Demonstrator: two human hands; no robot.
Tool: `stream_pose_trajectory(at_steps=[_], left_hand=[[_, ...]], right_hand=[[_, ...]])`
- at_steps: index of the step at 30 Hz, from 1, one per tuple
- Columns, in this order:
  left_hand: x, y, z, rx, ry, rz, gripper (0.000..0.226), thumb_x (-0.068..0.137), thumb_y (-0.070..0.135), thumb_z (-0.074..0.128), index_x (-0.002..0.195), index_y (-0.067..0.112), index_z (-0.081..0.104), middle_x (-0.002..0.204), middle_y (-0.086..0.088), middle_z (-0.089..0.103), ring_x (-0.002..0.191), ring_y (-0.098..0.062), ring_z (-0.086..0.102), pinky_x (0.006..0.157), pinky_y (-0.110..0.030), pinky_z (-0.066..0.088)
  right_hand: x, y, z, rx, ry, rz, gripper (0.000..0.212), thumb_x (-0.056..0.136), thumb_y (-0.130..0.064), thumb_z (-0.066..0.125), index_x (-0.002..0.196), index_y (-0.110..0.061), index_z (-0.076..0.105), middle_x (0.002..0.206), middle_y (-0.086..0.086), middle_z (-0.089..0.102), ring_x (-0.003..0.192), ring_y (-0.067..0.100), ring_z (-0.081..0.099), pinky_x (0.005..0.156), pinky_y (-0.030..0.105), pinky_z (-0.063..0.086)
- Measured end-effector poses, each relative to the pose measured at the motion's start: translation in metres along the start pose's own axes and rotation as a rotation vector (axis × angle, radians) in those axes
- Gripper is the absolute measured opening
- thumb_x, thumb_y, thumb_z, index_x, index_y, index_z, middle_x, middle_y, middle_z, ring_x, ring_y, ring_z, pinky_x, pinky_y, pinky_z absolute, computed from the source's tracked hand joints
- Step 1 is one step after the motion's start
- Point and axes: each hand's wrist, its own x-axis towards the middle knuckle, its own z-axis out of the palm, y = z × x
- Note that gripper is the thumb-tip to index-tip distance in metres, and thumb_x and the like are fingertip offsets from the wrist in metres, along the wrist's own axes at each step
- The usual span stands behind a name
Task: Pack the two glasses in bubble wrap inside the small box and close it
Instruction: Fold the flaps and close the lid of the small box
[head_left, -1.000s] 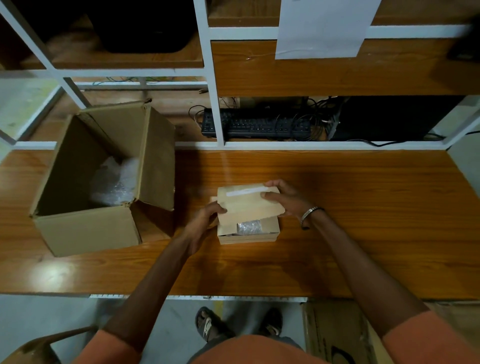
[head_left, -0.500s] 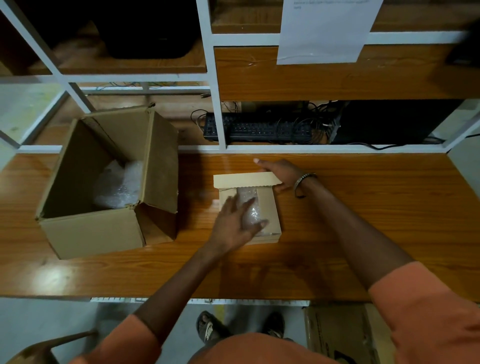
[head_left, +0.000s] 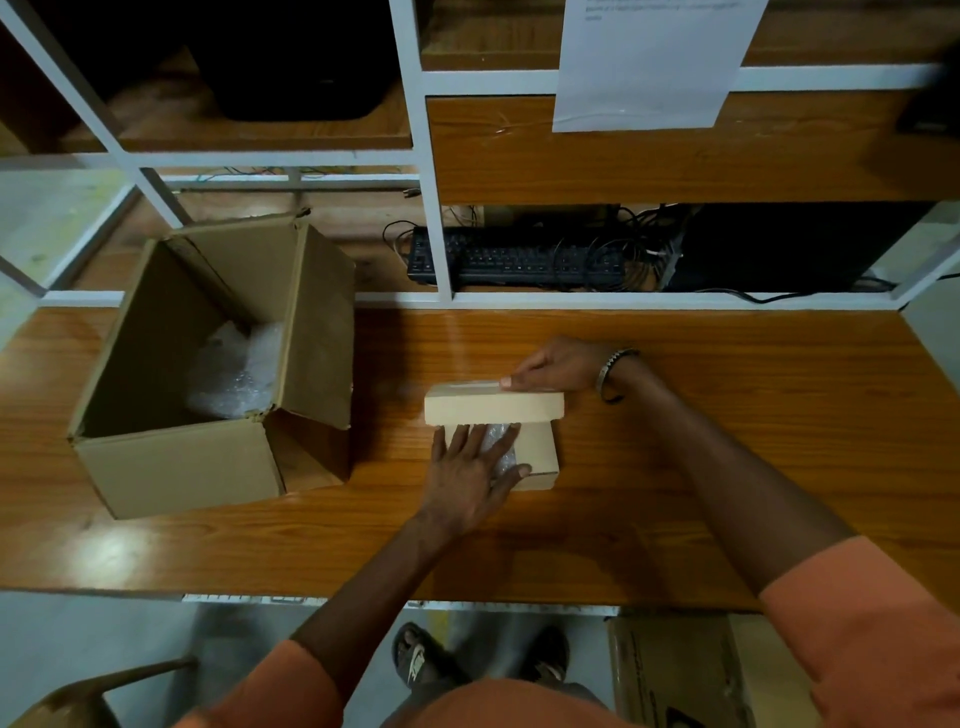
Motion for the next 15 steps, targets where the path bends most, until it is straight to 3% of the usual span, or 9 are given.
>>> stream_pose_trajectory(at_steps=[3,6,8,10,12,15], left_hand=[[-0.02,-0.009,0.018,-0.04,0.096,0.042,0.065,0.106,0.066,0.001,0.166,0.041,0.0,0.174,-0.012,0.016,0.163,-0.028,0.006,0.132,-0.051,-0.001],[-0.036,-0.024,0.028,-0.195,0.205,0.095,0.057,0.112,0.054,0.008,0.166,0.039,-0.003,0.172,-0.007,0.013,0.163,-0.023,0.011,0.132,-0.045,0.007],[-0.042,-0.03,0.03,-0.281,0.256,0.121,0.057,0.114,0.047,0.019,0.168,0.032,0.011,0.173,-0.005,0.02,0.162,-0.019,0.017,0.131,-0.043,0.016],[-0.048,-0.033,0.029,-0.319,0.321,0.124,0.052,0.114,0.041,0.033,0.163,0.023,0.036,0.168,-0.006,0.036,0.157,-0.02,0.03,0.127,-0.041,0.029],[-0.055,-0.037,0.026,-0.337,0.395,0.089,0.045,0.11,0.035,0.046,0.149,0.017,0.058,0.156,-0.006,0.054,0.144,-0.021,0.051,0.117,-0.04,0.046],[-0.064,-0.046,0.022,-0.265,0.457,0.096,0.035,0.103,0.029,0.057,0.132,0.016,0.072,0.135,-0.005,0.071,0.12,-0.02,0.069,0.096,-0.041,0.061]], right_hand=[[0.005,0.015,0.008,0.009,-0.003,-0.061,0.075,0.063,-0.091,0.062,0.114,-0.038,0.077,0.113,-0.02,0.073,0.109,0.005,0.066,0.092,0.033,0.054],[0.003,0.02,0.014,-0.022,-0.024,-0.07,0.078,0.063,-0.09,0.064,0.124,-0.041,0.071,0.135,-0.018,0.065,0.121,0.006,0.059,0.105,0.04,0.05],[0.002,0.02,0.018,-0.077,-0.044,-0.062,0.092,0.057,-0.091,0.066,0.135,-0.042,0.063,0.149,-0.015,0.053,0.131,0.007,0.047,0.113,0.04,0.039],[0.005,0.022,0.023,-0.103,-0.041,-0.069,0.095,0.053,-0.092,0.069,0.136,-0.046,0.061,0.155,-0.014,0.047,0.142,0.011,0.041,0.118,0.042,0.033],[0.005,0.025,0.027,-0.117,-0.039,-0.073,0.095,0.053,-0.09,0.072,0.136,-0.047,0.06,0.158,-0.012,0.044,0.146,0.014,0.039,0.118,0.042,0.03],[0.004,0.029,0.035,-0.079,-0.022,-0.087,0.089,0.057,-0.08,0.079,0.136,-0.045,0.061,0.16,-0.011,0.041,0.147,0.012,0.036,0.115,0.036,0.026]])
